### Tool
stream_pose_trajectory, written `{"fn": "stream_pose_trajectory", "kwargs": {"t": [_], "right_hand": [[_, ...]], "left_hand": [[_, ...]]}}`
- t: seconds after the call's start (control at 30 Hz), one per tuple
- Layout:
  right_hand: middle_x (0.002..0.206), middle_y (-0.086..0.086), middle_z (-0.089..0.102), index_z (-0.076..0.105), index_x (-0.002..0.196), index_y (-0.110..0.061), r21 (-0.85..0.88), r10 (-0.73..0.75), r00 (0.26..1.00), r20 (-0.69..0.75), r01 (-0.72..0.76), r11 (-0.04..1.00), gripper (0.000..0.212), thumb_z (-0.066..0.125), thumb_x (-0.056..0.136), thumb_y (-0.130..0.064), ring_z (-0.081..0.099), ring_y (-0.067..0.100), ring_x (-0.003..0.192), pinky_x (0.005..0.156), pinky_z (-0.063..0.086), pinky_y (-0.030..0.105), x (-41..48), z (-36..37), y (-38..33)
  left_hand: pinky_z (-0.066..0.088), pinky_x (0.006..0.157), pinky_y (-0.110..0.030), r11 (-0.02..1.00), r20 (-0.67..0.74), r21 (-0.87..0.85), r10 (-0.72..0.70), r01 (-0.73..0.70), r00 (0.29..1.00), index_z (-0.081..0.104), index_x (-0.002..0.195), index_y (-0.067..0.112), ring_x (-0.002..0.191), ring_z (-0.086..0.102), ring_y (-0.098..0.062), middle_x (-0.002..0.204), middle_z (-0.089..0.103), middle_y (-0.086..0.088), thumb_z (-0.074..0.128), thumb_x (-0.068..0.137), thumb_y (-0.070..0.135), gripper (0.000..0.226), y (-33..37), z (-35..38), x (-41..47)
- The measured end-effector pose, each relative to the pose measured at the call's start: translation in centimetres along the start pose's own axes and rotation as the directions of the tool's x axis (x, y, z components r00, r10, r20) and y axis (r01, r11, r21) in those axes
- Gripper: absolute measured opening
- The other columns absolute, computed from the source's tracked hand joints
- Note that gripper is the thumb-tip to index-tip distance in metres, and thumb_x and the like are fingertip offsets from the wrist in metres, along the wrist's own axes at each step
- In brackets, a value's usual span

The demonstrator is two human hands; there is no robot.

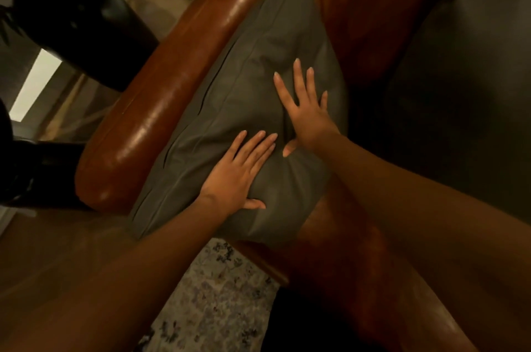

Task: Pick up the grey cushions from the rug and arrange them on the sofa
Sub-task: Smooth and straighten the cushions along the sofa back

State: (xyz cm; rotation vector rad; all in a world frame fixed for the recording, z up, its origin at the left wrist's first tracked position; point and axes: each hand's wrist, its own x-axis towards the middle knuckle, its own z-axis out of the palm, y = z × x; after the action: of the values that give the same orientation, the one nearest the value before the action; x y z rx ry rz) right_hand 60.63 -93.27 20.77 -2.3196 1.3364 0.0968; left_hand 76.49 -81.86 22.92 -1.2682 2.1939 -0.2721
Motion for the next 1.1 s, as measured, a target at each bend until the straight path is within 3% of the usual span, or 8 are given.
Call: {"fn": "stream_pose_trajectory", "kwargs": {"t": [0.13,0.23,0.37,0.43,0.53,0.6,0.77,1.1], "right_hand": [[0.154,0.005,-0.035,-0.027,0.142,-0.035,0.079,-0.092,0.996,-0.012,0.093,0.993,0.147,0.087,0.050,-0.053,-0.026,0.037,0.142,0.110,-0.003,0.065,-1.2,-0.6,1.5],[0.162,0.006,0.000,0.008,0.153,-0.028,0.150,-0.155,0.965,-0.210,0.188,0.971,0.110,0.063,0.067,-0.068,-0.009,0.036,0.147,0.113,-0.003,0.064,-2.3,-1.4,3.3],[0.150,0.010,0.040,0.041,0.142,-0.011,0.445,0.148,0.829,-0.539,0.131,0.886,0.070,0.056,0.086,-0.050,0.026,0.029,0.144,0.119,0.015,0.047,-1.9,-4.2,3.3],[0.148,0.008,0.042,0.040,0.142,-0.011,0.674,0.389,0.776,-0.496,0.062,0.736,0.069,0.058,0.088,-0.050,0.033,0.024,0.141,0.117,0.024,0.036,-0.7,-6.3,2.0],[0.159,0.005,0.020,0.015,0.153,-0.014,0.928,0.570,0.813,-0.120,-0.112,0.355,0.111,0.064,0.071,-0.070,0.019,0.025,0.146,0.119,0.020,0.037,1.5,-8.3,-0.2],[0.162,0.006,0.007,0.001,0.154,-0.019,0.894,0.542,0.837,0.071,-0.294,0.337,0.128,0.065,0.061,-0.078,0.008,0.029,0.148,0.120,0.013,0.046,2.6,-8.3,-1.2],[0.153,0.008,0.029,0.017,0.151,-0.014,0.896,0.606,0.791,0.082,-0.325,0.303,0.134,0.084,0.047,-0.064,0.032,0.029,0.139,0.113,0.032,0.046,4.3,-7.2,-1.3],[0.133,0.008,0.054,0.043,0.133,-0.009,0.949,0.595,0.804,-0.007,-0.181,0.256,0.076,0.083,0.072,-0.029,0.054,0.028,0.121,0.102,0.046,0.044,3.1,-9.2,-0.2]], "left_hand": [[-0.011,0.113,-0.050,0.987,-0.142,-0.157,0.017,-0.039,0.990,0.010,0.149,0.004,0.146,0.000,-0.031,0.157,0.000,-0.015,0.045,0.081,0.069,0.101,0.5,-1.3,-1.2],[0.008,0.116,-0.044,0.951,-0.385,-0.307,-0.082,-0.044,0.919,0.032,0.145,0.006,0.141,0.017,-0.033,0.153,0.025,-0.019,0.048,0.089,0.046,0.071,-0.6,-3.1,-1.4],[0.002,0.117,-0.044,0.837,-0.299,-0.495,-0.415,0.232,0.859,0.022,0.148,0.007,0.143,0.013,-0.038,0.155,0.018,-0.021,0.046,0.086,0.055,0.082,-4.8,-5.6,-0.2],[0.003,0.117,-0.044,0.661,-0.079,-0.651,-0.549,0.374,0.832,0.005,0.151,0.013,0.145,0.009,-0.036,0.158,0.006,-0.017,0.048,0.078,0.071,0.103,-6.0,-5.9,-0.2],[0.019,0.118,-0.042,0.310,0.202,-0.838,-0.587,0.449,0.784,-0.007,0.151,0.020,0.145,0.018,-0.024,0.159,0.008,-0.006,0.059,0.061,0.078,0.126,-6.3,-5.8,-1.5],[0.024,0.116,-0.037,0.142,0.306,-0.877,-0.572,0.459,0.761,-0.006,0.151,0.021,0.143,0.023,-0.019,0.159,0.014,-0.002,0.067,0.057,0.074,0.130,-6.6,-5.4,-2.5],[0.030,0.113,-0.040,0.153,0.361,-0.836,-0.569,0.527,0.739,0.010,0.151,0.017,0.138,0.030,-0.025,0.154,0.022,-0.005,0.059,0.066,0.075,0.114,-6.0,-5.0,-2.9],[0.054,0.081,-0.030,0.063,0.200,-0.933,-0.725,0.354,0.659,0.067,0.114,0.020,0.092,0.067,-0.016,0.102,0.072,-0.001,0.067,0.081,0.045,0.041,-3.9,-7.8,-2.6]]}}
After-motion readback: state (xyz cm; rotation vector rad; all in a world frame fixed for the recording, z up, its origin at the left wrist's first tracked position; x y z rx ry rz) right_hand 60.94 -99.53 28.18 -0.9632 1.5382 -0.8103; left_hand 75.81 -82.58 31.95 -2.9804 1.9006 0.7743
